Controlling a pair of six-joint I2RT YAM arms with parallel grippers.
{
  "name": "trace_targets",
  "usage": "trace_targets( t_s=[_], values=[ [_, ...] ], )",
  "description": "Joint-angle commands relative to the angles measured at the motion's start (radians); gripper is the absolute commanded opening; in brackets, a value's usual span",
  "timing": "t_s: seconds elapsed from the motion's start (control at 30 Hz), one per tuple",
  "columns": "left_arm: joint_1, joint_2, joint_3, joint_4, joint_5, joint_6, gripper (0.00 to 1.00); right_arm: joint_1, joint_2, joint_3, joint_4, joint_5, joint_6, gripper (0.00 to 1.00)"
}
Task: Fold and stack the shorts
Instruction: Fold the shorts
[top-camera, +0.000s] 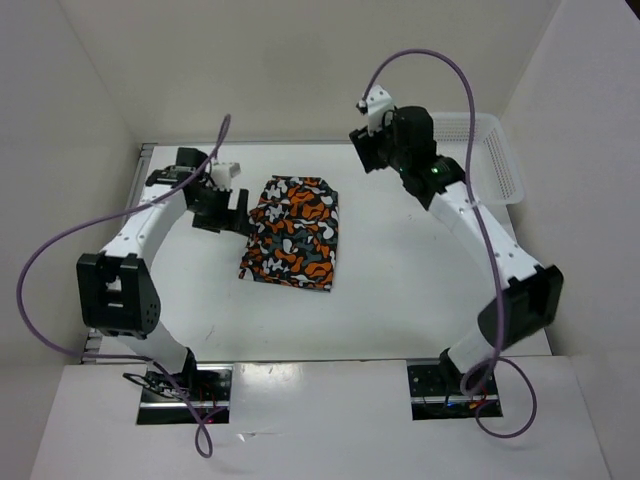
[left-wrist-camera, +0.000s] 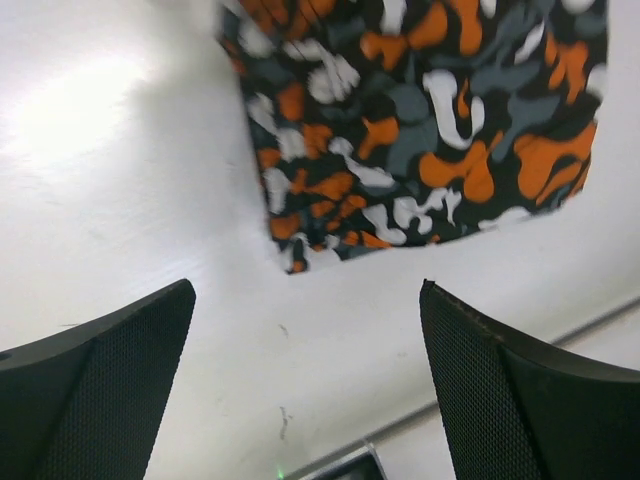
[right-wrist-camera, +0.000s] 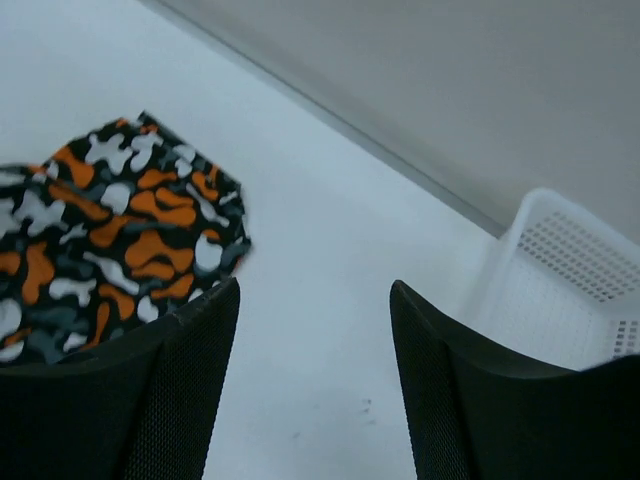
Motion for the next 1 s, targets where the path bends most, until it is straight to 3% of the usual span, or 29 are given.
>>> trace_targets(
  t_s=[0.0,0.17,0.37,0.57,0.97],
  values=[
    [0.052,-0.148,0.069,0.133,-0.013,0.005,1.0,0.015,-0.142,-0.151,-0.083,-0.087,-0.057,0.67],
    [0.22,-0.162,0.207,0.154,-0.084,0.005,1.0,0.015,-0.381,-0.359,0.055,0.133,-0.057,0.73],
    [0.448,-0.211,0.126,0.207,-0.206,0.005,1.0,-0.141,-0.534,-0.501,0.156,0.227,-0.068,0.76],
    [0.477,-0.265,0.014,0.229,-0.257,0.005,1.0,-0.197,-0.622,-0.606,0.145,0.208,-0.049,0.77],
    [0.477,-0.274,-0.005,0.24,-0.225,0.005,1.0,-0.197,-0.64,-0.673,0.156,0.177,-0.059,0.77]
  ],
)
